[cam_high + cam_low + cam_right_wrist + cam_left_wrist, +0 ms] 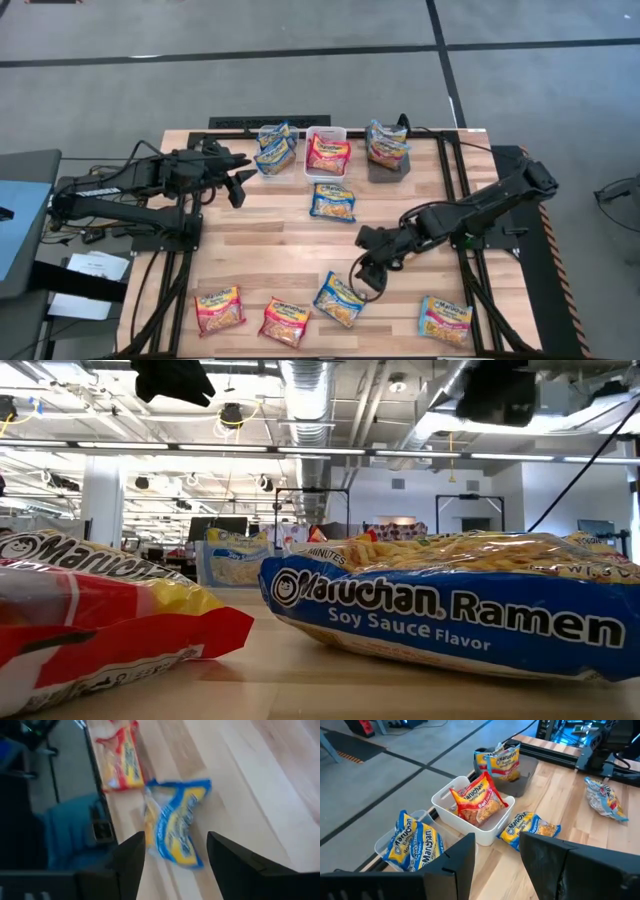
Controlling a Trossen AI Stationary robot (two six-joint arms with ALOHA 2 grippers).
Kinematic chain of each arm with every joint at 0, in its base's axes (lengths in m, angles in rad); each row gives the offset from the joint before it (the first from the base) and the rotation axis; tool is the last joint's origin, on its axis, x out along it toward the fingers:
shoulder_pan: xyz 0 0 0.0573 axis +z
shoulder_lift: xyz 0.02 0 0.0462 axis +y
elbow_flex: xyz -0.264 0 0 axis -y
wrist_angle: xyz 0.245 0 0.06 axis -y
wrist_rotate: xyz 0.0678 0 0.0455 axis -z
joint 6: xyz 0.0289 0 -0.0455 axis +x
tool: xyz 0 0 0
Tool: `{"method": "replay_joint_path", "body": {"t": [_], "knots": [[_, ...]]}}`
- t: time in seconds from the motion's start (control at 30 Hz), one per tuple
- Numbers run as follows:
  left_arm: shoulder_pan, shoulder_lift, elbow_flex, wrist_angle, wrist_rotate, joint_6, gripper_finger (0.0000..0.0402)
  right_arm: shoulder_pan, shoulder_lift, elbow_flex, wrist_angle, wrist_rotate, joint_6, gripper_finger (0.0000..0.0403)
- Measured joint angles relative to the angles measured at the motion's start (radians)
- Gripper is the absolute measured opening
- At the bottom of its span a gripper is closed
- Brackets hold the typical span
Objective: Sort Maruchan noodles
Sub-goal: Put the blue noodle pack into the transparent bin
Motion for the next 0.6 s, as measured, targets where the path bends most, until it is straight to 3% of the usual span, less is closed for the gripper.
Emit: {"method": "replay_joint_path", "body": {"t": [0.3,0.6], "knots": [[0.0,0.001,0.0,-0.003,0.0,0.0,0.0143,-0.023,0.112,0.0,0.123,-0.017,-0.014,0.0229],[0.0,0.021,0.0,-0.011,0.001,-0.002,0.0143,-0.039,0.227,0.022,0.103,-0.142,-0.034,0.0228]]}}
